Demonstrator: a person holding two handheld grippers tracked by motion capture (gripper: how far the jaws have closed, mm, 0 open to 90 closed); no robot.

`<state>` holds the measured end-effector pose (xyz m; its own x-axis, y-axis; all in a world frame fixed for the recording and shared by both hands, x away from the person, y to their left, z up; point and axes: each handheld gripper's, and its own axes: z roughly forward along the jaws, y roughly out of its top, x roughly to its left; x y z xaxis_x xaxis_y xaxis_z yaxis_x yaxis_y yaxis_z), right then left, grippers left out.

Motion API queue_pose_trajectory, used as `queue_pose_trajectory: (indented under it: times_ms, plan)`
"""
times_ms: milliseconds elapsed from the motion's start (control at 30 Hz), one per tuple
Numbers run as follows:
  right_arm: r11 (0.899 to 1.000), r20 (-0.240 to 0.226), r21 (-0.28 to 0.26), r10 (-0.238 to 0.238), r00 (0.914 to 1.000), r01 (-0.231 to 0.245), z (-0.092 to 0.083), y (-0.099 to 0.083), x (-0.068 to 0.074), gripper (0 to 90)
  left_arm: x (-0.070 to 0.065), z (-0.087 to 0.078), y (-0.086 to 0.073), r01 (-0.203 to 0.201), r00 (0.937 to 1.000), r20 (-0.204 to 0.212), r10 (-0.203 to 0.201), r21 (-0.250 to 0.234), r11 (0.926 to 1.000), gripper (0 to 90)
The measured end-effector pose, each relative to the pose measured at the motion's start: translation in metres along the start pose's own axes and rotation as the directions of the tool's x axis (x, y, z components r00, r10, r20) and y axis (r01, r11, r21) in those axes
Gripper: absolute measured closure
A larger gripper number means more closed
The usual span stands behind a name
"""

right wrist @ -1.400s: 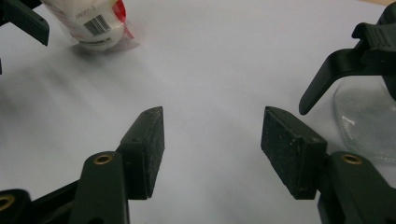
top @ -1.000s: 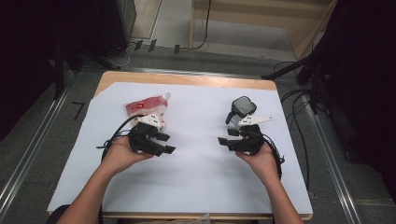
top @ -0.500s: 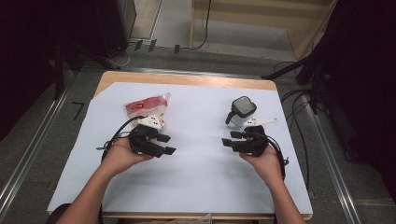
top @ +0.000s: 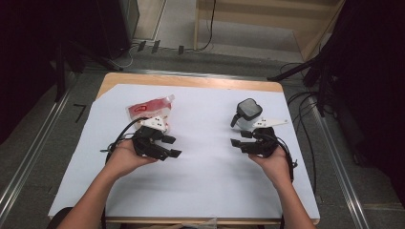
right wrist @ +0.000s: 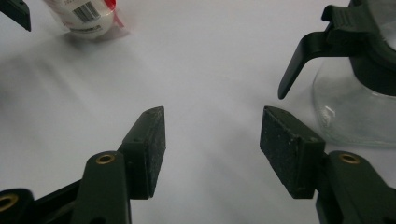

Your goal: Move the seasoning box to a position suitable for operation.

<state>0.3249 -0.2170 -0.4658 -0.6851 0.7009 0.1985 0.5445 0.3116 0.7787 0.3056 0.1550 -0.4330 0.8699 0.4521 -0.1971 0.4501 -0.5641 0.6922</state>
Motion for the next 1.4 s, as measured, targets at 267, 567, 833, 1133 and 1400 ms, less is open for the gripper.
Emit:
queue_pose_trajectory:
  times_ms: [267, 567, 833, 1133, 1400]
  plan:
    - [0.999, 0.073, 0.011, 0.036, 0.9967, -0.037, -0.012, -0.002, -0.011, 39.0, 0.0, -0.006, 0.0, -0.001, 0.9997, -0.025, 0.0, -0.004, 1.0, 40.4]
    - [0.994, 0.111, -0.065, 0.092, 0.9895, -0.085, -0.022, -0.005, -0.034, 31.5, -0.006, -0.005, 0.002, -0.01, 0.9998, -0.019, 0.01, -0.006, 0.9999, 40.2]
    - [0.989, 0.148, -0.073, 0.137, 0.9794, -0.128, -0.013, -0.002, -0.052, 23.9, -0.008, -0.007, 0.001, -0.008, 0.9999, -0.014, 0.008, -0.008, 0.9999, 40.2]
    - [0.987, 0.193, -0.069, 0.155, 0.9688, -0.144, 0.0, -0.003, -0.068, 23.6, -0.007, -0.009, 0.002, 0.005, 0.9999, 0.014, -0.005, -0.024, 0.9997, 41.0]
    - [0.988, 0.229, -0.07, 0.152, 0.9613, -0.14, 0.008, 0.0, -0.072, 20.0, -0.013, -0.014, 0.004, 0.008, 0.9999, 0.009, -0.008, -0.053, 0.9985, 40.6]
